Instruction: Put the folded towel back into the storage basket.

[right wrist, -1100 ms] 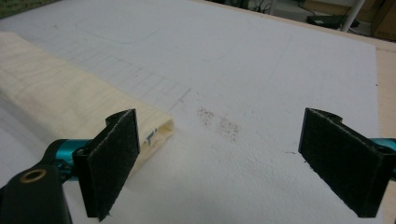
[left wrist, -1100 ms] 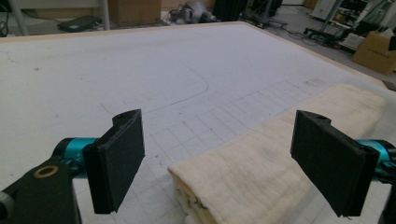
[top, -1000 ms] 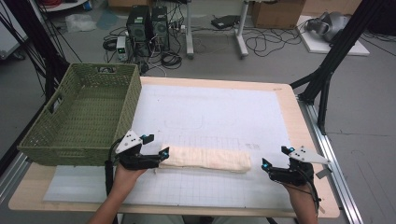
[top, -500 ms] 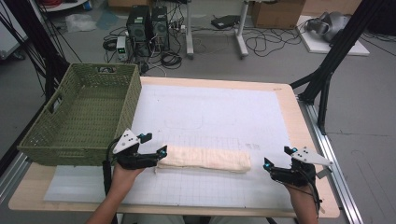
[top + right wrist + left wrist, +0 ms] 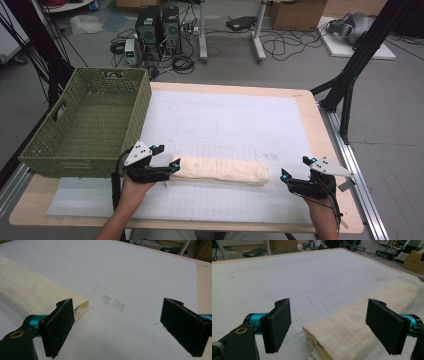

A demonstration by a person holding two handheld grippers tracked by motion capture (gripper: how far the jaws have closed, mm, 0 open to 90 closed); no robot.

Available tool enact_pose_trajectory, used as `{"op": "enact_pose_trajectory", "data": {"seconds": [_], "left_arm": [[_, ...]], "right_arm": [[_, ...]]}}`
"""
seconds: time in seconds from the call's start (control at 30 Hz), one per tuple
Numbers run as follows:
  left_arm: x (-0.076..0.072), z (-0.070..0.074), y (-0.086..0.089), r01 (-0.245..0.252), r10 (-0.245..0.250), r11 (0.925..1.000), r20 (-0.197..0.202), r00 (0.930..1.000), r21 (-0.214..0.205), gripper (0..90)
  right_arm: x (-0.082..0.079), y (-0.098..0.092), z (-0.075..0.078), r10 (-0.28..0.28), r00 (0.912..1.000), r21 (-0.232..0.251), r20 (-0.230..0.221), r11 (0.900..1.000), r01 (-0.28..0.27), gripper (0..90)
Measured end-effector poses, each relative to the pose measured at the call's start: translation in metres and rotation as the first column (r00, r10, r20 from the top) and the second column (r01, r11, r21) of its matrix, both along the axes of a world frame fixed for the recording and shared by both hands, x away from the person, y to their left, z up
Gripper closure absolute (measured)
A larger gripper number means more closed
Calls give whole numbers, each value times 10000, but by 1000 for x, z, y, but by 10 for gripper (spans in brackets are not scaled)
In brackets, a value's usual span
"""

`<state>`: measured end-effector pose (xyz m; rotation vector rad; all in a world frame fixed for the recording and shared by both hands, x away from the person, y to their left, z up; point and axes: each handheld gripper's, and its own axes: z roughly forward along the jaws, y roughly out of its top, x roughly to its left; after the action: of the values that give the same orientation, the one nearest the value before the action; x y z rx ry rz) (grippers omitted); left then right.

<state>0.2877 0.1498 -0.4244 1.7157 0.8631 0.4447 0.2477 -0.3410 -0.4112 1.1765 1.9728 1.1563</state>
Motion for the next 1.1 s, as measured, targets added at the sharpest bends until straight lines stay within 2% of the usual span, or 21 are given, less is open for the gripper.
{"op": "enact_pose_trajectory", "data": {"seconds": [0.13,0.23,0.37,0.57,0.8,0.97,1.1], "left_arm": [[0,0,1,-51,51,10000,-3,10000,-49,209],[1,-1,1,-97,95,9998,-115,9999,-196,209],[2,-1,1,-237,233,9996,-238,9994,-173,224],[0,0,0,-278,276,9996,-362,9990,-54,226],[-1,-2,-4,-198,198,9998,-817,9965,13,192],[-2,-1,-6,-206,219,9997,-844,9962,155,187],[-2,-3,-5,-291,316,9993,-1109,9933,247,189]], "right_arm": [[0,-1,-1,-54,10000,89,-61,9999,54,113],[1,0,-1,-57,10000,121,-48,9999,57,113],[1,0,-2,-53,9999,77,-95,10000,54,113],[-1,0,-1,-43,10000,106,-45,9999,44,113],[-1,0,-1,50,10000,119,-50,9999,-49,113],[0,1,-2,89,9999,114,-90,9999,-88,113],[0,2,-3,110,9998,151,-167,9998,-107,113]]}}
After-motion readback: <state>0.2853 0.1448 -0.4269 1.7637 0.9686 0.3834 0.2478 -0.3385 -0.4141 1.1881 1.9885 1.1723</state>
